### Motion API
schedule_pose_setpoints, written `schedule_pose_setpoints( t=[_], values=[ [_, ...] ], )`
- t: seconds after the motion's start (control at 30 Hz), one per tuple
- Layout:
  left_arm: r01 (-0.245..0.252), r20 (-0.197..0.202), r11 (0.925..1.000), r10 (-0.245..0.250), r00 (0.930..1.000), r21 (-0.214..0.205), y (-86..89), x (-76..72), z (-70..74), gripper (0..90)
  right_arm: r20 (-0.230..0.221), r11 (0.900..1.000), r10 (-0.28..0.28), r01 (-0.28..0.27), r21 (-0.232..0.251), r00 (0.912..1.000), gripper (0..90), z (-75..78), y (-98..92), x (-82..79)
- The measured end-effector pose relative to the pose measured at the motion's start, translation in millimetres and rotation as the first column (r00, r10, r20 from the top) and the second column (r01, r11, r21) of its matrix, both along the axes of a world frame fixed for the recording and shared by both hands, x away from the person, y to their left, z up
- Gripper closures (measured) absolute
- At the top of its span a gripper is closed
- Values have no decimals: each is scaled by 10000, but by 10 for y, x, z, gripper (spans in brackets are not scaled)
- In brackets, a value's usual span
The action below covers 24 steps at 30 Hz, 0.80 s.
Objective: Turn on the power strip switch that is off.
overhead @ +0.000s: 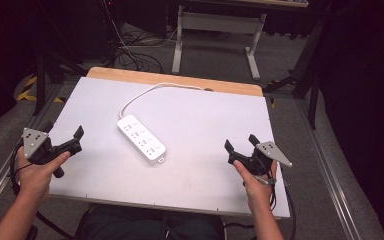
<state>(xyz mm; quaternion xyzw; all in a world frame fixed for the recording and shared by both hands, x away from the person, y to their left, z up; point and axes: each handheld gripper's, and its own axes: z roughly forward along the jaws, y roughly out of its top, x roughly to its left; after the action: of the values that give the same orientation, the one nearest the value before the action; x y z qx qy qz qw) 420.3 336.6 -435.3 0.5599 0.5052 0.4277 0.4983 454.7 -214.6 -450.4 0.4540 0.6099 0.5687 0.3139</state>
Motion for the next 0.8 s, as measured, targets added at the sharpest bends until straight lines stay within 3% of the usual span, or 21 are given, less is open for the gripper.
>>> schedule_pose_setpoints(
  t=[0.6,0.67,0.7,0.8],
  values=[
    [-89,167,9999,87,9998,140,-17,21,3,106,-8,10000,-63,63,-25,10000,75,-3,-23,-26],
    [-91,188,9998,88,9998,164,-15,17,5,202,6,10000,-72,72,-17,10000,75,-3,-25,-25],
    [-61,173,9998,58,9998,188,-12,13,6,202,6,10000,-72,72,-17,10000,75,-3,-25,-25],
    [41,85,9995,-44,10000,301,-11,3,8,405,16,10000,-62,62,-15,10000,77,-1,-24,-25]
  ],
)
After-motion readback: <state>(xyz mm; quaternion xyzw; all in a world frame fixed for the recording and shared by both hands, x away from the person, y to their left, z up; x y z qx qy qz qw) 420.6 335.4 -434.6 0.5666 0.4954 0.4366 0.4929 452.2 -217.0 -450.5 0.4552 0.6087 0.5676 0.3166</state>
